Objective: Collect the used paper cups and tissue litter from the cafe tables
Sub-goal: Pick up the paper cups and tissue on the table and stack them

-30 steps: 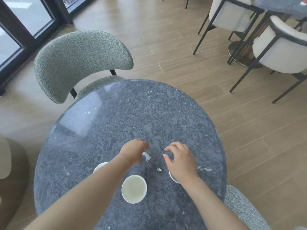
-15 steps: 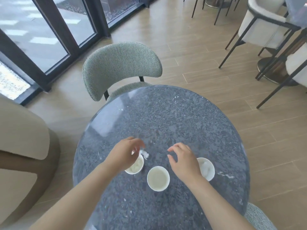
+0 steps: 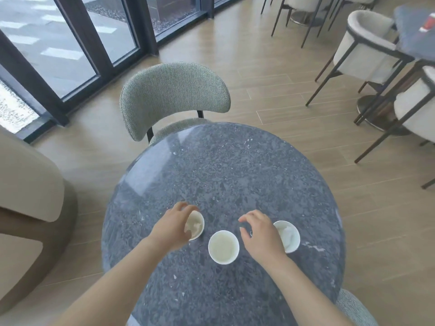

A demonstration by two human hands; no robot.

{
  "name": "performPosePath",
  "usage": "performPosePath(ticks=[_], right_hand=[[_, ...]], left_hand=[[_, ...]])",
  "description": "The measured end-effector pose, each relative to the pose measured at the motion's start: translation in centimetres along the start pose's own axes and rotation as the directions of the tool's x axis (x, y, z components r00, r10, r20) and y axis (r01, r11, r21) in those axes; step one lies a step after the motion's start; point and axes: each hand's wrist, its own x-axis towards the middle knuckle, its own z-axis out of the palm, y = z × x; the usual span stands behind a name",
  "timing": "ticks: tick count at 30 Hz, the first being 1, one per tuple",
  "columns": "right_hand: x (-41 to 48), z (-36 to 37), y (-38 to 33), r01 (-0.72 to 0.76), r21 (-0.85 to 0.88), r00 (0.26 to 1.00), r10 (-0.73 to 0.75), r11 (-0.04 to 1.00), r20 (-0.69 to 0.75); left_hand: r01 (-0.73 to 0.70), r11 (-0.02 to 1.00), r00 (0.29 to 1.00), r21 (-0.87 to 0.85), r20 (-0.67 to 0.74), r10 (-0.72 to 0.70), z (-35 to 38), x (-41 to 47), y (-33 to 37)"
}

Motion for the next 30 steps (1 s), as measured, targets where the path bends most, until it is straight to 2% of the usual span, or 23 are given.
performPosePath(ticks=[8, 15, 21, 25, 30], right_hand=[[1.2, -1.3, 0.5, 0.01, 0.037, 0.999, -0.008, 0.999, -0.054], [0.8, -1.7, 0.4, 0.033, 0.038, 0.995, -0.029, 0.999, -0.098], [-1.0, -2.1, 0.5, 0.016, 0.044, 0.993, -0.011, 0.999, -0.115], [-2.6, -2.2, 0.9, 0.01, -0.02, 0.991, -0.012, 1.0, -0.131], [-4.4, -2.3, 2.0, -0.04, -0.05, 0.991, 0.033, 0.998, -0.13]], left_hand=[[0.092, 0.991, 0.991, -0.095, -0.083, -0.101, 0.2, 2.8, 0.8], [-0.049, 0.985, 0.97, -0.164, -0.241, 0.008, -3.9, 2.3, 3.3], [-0.15, 0.966, 0.977, -0.21, -0.181, 0.112, -4.9, -1.5, 5.6], [-0.214, 0.954, 0.964, -0.211, -0.205, 0.171, -4.1, -3.1, 6.6], [-0.212, 0.95, 0.971, -0.231, -0.156, 0.179, -2.6, -3.9, 7.3]])
